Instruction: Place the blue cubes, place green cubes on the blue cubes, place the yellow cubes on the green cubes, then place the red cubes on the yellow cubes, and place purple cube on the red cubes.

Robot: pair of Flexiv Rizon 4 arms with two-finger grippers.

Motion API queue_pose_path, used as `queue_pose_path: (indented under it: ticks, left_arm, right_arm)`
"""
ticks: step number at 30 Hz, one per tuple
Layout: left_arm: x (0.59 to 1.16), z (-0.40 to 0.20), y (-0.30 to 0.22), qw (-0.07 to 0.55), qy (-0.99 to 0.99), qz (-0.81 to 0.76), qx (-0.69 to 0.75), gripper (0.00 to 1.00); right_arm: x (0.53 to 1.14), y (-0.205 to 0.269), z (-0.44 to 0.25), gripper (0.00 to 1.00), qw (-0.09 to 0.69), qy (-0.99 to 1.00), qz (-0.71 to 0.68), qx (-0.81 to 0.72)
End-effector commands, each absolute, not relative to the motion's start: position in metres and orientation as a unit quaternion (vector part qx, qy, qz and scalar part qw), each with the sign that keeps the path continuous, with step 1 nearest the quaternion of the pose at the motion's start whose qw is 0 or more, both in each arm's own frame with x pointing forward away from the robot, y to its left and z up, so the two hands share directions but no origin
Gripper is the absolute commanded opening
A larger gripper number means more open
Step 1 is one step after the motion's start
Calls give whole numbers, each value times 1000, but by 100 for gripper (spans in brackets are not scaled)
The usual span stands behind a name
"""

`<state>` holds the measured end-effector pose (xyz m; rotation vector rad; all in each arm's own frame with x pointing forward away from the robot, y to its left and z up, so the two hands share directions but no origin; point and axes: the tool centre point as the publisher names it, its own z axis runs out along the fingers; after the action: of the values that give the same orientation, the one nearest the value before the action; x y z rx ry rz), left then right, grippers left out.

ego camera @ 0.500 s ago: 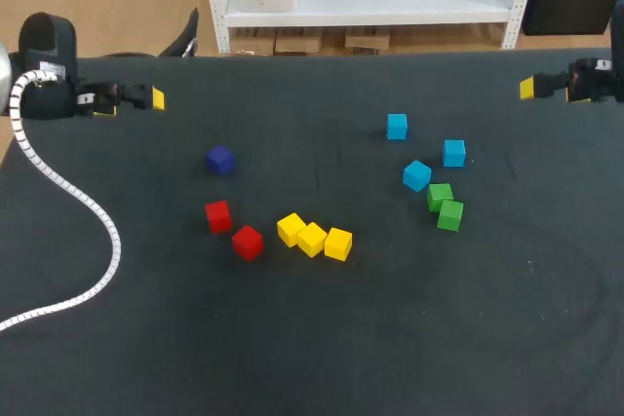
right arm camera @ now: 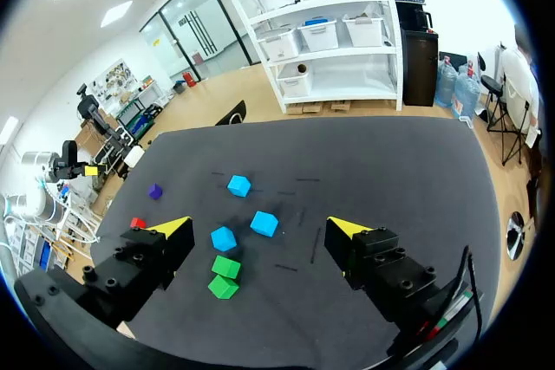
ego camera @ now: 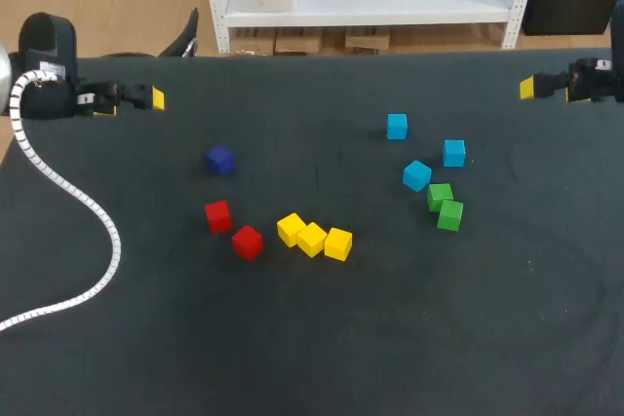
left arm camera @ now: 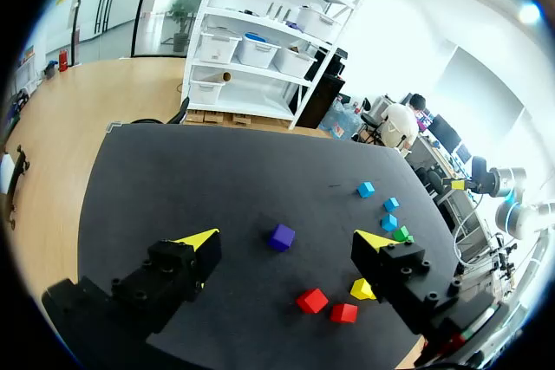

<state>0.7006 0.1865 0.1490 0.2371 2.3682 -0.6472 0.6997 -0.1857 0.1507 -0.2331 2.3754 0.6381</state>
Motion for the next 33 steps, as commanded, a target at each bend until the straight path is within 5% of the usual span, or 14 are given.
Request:
queue_pose_path:
  ticks: [1,18,33]
  left_arm:
    - [701,150,184,327,908,-237,111,100]
    - [697,149,184,319,756,-166,548,100]
    - [697,148,188,323,727,-179,578,100]
  right_arm:
    - [699,-185,151,100,330,908,242,-88]
    - [699,-185,151,100,330,908,242,-88]
    - [699,-185,151,100,330,908,242,-88]
